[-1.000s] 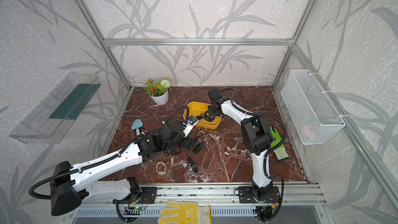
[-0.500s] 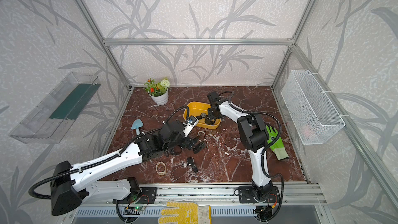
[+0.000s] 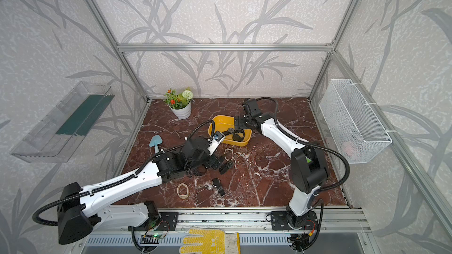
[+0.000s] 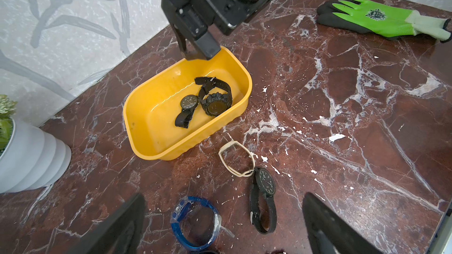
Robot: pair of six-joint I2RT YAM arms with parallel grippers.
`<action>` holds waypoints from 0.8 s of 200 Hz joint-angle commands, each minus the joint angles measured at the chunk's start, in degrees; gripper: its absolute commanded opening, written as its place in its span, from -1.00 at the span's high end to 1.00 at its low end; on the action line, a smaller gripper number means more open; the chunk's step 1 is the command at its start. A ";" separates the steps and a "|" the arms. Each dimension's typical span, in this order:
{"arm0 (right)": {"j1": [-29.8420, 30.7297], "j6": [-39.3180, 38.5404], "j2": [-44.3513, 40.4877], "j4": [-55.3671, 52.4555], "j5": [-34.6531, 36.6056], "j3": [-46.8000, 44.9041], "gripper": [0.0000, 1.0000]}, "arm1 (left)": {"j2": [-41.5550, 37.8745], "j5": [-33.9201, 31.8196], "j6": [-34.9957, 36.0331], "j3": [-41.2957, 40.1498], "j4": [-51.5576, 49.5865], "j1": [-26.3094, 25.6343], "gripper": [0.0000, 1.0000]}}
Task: Put the watch into the storage box
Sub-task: Place the watch in the storage box, then pick up the watch at the center of the board.
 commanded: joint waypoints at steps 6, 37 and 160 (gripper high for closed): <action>0.96 0.01 -7.55 5.46 -0.91 -9.59 -0.94 | -0.02 -1.59 -0.41 1.61 -0.22 0.42 -0.96; 2.77 -0.60 -17.70 8.24 0.68 -21.65 -0.98 | 0.05 -2.77 -0.97 1.04 0.90 1.02 -0.95; 14.57 -4.22 -36.19 14.50 2.63 -38.19 -0.98 | 0.77 -4.97 -20.59 -1.57 -8.66 10.13 -0.64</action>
